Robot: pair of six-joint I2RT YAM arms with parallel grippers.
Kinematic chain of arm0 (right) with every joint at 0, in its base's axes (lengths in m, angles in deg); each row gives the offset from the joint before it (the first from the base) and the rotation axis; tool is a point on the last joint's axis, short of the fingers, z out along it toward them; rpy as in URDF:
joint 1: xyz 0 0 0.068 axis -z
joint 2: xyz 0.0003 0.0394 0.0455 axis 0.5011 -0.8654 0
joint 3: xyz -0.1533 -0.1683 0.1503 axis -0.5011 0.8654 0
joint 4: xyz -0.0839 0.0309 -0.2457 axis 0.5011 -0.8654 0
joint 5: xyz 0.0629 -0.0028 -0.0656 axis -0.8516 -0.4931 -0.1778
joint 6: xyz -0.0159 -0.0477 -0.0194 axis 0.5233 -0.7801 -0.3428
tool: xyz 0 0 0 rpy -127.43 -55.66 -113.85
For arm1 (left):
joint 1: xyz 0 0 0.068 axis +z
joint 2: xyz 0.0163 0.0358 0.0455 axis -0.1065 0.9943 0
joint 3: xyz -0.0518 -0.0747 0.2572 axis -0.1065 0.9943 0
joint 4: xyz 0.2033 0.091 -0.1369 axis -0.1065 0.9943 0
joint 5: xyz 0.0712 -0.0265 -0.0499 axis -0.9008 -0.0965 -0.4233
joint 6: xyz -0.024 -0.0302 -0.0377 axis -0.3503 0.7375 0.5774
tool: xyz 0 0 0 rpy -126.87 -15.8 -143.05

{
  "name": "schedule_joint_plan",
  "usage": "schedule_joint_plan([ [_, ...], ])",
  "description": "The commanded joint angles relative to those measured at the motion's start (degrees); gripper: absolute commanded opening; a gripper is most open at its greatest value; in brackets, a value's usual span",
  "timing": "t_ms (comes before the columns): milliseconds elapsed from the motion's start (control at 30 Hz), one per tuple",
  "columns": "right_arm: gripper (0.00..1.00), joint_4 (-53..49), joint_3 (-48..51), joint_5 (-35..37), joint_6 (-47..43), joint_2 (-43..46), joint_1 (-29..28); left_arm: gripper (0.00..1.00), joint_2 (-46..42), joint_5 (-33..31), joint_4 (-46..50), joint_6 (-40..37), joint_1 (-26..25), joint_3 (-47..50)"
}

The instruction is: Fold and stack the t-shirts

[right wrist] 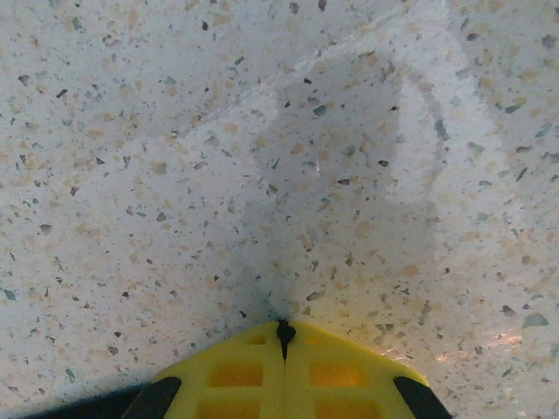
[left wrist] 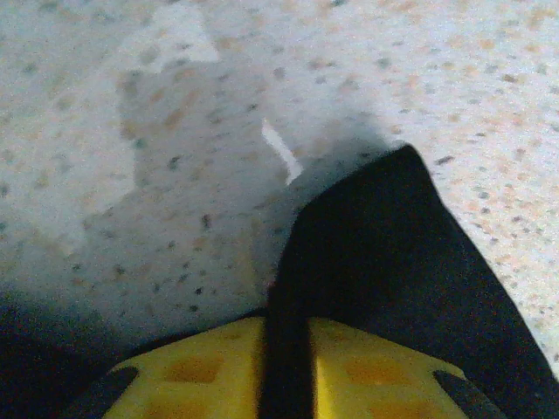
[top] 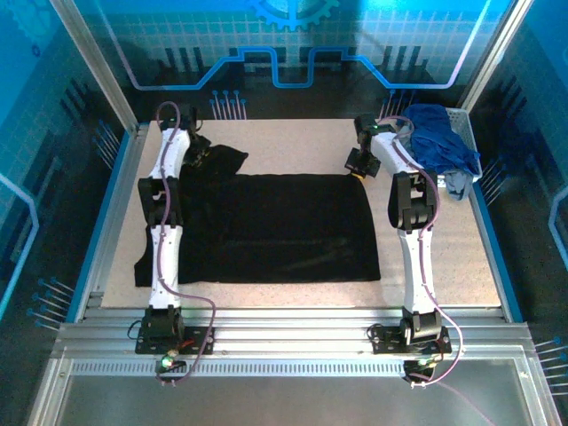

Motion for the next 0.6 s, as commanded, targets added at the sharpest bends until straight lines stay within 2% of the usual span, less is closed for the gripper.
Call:
schedule_joint_plan([
  [0,0.05,0.42,1.34,-1.51,0.56,2.29,0.81,0.03,1.13,-1.07,6.11,-2.23,-0.29,1.29],
  [33,0.04,0.75,1.62,-1.73,0.34,2.45,0.80,0.00,0.57,-1.32,4.83,-2.62,-0.34,1.32],
  [133,0.00,2.17,2.73,-2.59,-0.55,3.32,1.07,0.00,-2.56,-2.82,0.44,-5.19,-0.77,2.03],
  [300,0.00,6.08,5.21,-4.09,-2.87,6.48,1.55,0.00,-12.70,-4.85,-5.64,-8.66,-1.76,9.04],
  [567,0.00,6.87,7.38,-5.08,-7.46,10.83,1.55,0.00,-35.88,-6.74,-16.29,-9.84,-2.31,40.41],
])
